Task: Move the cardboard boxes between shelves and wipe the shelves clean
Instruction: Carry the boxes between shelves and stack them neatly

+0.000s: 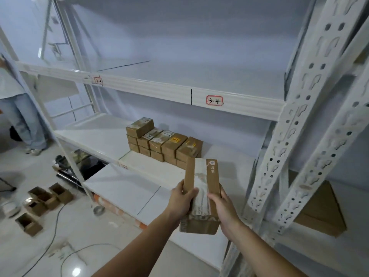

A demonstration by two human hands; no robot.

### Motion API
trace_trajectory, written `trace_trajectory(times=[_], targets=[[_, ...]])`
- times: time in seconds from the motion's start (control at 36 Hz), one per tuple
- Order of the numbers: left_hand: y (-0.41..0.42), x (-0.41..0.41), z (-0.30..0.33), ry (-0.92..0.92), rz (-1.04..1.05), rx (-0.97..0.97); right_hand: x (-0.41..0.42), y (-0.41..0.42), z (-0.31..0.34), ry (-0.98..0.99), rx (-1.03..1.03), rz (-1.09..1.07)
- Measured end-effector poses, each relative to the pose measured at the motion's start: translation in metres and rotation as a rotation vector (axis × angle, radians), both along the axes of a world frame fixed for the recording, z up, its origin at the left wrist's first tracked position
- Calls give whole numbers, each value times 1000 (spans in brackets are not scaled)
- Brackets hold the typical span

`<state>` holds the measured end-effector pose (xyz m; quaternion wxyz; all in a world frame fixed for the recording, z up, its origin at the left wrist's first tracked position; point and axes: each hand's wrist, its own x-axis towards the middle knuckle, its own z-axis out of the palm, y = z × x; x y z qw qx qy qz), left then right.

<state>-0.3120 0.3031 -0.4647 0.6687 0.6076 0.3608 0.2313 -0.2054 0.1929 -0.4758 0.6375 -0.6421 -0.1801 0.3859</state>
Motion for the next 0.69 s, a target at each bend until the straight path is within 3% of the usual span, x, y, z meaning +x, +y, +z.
trace_trajectory(times=[0.39,0.69], targets=[[86,79,-42,111,-195,91,46,68,-27,21,-142,-247],[140,122,-58,104,-288,85,71,114,-39,-99,-195,-316]])
